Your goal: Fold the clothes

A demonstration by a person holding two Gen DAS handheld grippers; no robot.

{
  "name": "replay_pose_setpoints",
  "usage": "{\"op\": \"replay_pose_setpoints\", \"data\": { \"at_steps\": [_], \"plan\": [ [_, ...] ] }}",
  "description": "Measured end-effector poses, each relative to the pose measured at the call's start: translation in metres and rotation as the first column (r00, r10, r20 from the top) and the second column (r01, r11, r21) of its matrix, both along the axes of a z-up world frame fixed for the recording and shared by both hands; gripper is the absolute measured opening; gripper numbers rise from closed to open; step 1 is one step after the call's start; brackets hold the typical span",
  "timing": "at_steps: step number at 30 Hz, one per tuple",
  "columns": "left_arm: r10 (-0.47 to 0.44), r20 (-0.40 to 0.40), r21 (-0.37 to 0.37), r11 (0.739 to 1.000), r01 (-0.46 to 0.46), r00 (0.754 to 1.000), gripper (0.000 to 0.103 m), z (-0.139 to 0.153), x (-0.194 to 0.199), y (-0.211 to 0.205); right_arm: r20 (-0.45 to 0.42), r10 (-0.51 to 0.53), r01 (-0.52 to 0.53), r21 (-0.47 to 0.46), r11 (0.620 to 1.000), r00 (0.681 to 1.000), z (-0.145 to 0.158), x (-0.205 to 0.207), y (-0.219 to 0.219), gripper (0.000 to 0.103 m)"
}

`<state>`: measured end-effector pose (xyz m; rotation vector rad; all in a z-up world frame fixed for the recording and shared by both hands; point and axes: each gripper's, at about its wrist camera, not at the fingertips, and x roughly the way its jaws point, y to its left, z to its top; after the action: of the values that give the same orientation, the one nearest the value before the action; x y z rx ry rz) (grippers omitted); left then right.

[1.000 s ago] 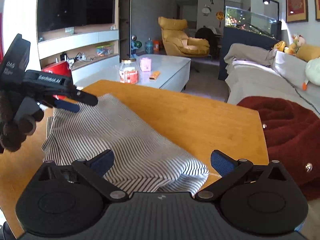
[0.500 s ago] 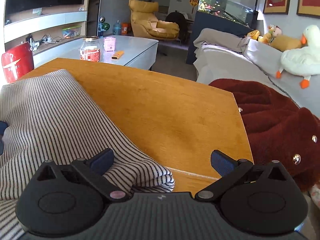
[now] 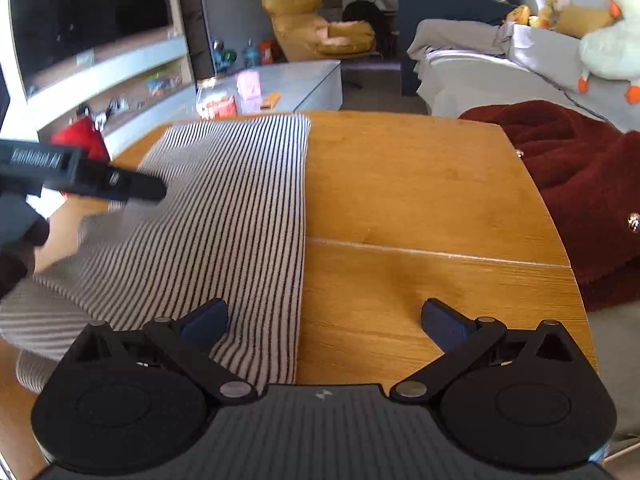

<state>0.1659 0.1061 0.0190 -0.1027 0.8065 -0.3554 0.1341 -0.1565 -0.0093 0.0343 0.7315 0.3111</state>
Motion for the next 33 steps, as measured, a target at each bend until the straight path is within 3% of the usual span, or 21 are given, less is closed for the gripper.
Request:
{"op": "replay_pose_setpoints", "data": {
  "at_steps": [8,10,12,16,18,22,23,25,27,30,33],
  "plan": [
    [-0.04,0.011,0.102,0.994,0.038,0.999,0.103,-0.003,-0.048,0.001,-0.054,0.067,-0.067,-0.006,0.998,0.996,0.007,0.013,0.005,0.103],
    [-0.033,0.0,0.095,0.995,0.033,0.999,0.103,-0.004,-0.05,0.004,-0.026,0.077,-0.075,0.07,0.995,0.997,0.019,0.018,0.002,0.103],
    [-0.025,-0.012,0.084,0.996,0.026,1.0,0.103,-0.006,-0.052,0.007,0.037,0.098,-0.101,0.089,0.991,0.995,0.033,0.02,0.009,0.103],
    [-0.006,-0.024,0.06,0.998,0.007,1.0,0.103,-0.009,-0.052,0.012,0.088,0.18,-0.177,-0.041,0.983,0.98,0.034,0.025,0.041,0.103],
    [-0.002,-0.023,0.06,0.998,0.003,1.0,0.103,-0.01,-0.052,0.012,0.056,0.213,-0.2,-0.182,0.963,0.975,0.016,0.025,0.059,0.103],
    [-0.007,-0.014,0.066,0.998,0.008,1.0,0.103,-0.01,-0.052,0.012,0.122,0.258,-0.221,-0.251,0.942,0.959,0.014,0.009,0.059,0.103],
    [-0.008,-0.012,0.067,0.998,0.009,1.0,0.103,-0.01,-0.052,0.012,0.139,0.264,-0.225,-0.248,0.942,0.954,0.02,0.003,0.057,0.102],
    [-0.01,-0.008,0.068,0.998,0.01,1.0,0.103,-0.01,-0.053,0.012,0.172,0.278,-0.234,-0.24,0.942,0.945,0.031,-0.008,0.052,0.075],
    [-0.009,-0.004,0.067,0.998,0.009,1.0,0.103,-0.01,-0.053,0.012,0.147,0.297,-0.264,-0.207,0.942,0.943,0.037,-0.016,0.048,0.066],
    [-0.009,-0.002,0.058,0.998,0.009,1.0,0.103,-0.01,-0.054,0.013,0.081,0.318,-0.296,-0.209,0.932,0.945,0.031,-0.026,0.046,0.066],
    [-0.007,0.002,0.062,0.998,0.006,1.0,0.103,-0.011,-0.056,0.013,0.111,0.312,-0.28,-0.238,0.93,0.944,0.022,-0.04,0.046,0.065]
  ]
}}
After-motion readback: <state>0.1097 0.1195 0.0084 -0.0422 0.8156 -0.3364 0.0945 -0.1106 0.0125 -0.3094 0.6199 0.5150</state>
